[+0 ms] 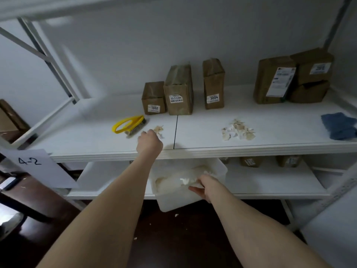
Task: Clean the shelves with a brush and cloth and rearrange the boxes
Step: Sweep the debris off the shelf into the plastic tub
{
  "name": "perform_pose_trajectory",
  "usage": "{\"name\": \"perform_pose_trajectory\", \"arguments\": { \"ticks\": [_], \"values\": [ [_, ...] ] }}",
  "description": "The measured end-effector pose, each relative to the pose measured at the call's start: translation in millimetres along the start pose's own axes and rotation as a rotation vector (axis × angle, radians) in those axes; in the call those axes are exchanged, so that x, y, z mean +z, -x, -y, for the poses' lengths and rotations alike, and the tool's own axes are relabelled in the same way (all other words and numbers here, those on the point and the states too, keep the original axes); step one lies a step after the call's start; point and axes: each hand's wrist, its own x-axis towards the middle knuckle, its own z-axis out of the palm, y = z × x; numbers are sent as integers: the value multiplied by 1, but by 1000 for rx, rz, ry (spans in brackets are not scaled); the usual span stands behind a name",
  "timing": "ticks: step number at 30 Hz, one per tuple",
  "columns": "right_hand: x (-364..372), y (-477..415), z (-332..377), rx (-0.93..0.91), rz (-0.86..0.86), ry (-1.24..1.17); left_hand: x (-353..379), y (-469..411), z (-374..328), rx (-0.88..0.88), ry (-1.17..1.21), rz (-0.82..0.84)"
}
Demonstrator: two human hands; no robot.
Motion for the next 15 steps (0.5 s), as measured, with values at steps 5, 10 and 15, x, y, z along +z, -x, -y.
{"name": "perform_pose_trajectory", "arguments": {
  "ticks": [5, 10, 15],
  "values": [
    [51, -14, -8, 14, -59, -26, -26, -67, 35, 63, -140, -153],
    [94, -14, -12, 1, -92, -30, -43, -129, 68, 7, -224, -42],
    [111, -10, -10, -76, -144, 37, -36, -159, 82, 33, -267, 73]
  ]
}}
